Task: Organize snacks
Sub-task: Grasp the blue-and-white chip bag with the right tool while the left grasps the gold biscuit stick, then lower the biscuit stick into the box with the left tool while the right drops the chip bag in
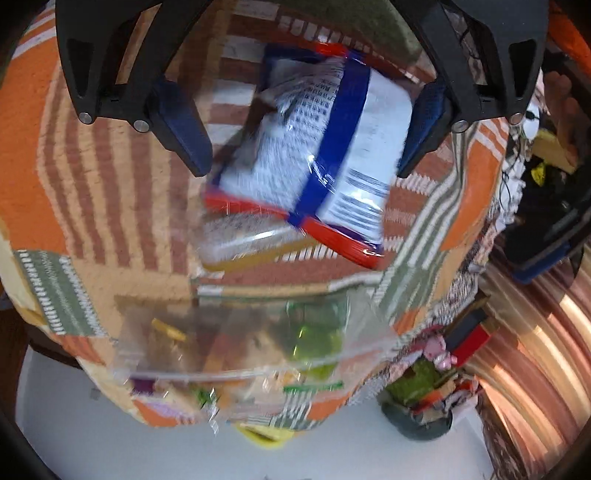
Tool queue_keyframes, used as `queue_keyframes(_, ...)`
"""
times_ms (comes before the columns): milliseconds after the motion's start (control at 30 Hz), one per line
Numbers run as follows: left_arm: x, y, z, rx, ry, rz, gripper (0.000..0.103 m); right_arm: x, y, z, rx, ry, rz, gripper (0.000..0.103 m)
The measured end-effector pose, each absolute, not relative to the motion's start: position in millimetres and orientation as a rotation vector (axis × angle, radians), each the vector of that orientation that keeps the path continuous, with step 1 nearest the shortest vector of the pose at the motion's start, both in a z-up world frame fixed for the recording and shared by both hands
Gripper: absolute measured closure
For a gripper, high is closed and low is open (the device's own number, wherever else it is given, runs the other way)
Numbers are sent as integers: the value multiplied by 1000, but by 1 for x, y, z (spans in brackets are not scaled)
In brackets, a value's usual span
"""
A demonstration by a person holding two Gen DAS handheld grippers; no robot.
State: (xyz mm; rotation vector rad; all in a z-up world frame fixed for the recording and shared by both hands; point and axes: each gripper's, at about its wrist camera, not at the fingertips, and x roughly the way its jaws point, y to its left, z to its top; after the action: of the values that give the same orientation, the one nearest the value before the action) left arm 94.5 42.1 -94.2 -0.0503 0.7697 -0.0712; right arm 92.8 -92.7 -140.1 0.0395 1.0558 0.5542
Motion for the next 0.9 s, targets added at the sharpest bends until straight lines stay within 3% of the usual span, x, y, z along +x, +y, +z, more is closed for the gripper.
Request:
queue_keyframes(67,96,43,-98,-56,781,-73,11,91,-94,-138,26,1047,558,39)
queue_keyframes(733,175,-44,-160,10,972,-270,11,97,-177,-98,82,892,416,43)
queue_keyframes(833,183,-55,-174,27,1003,-295,21,99,-184,-98,97,894,411,43)
queue_keyframes(900,186,-59,-182,25,1022,-309,37,99,-188,-100,105,896,412,43)
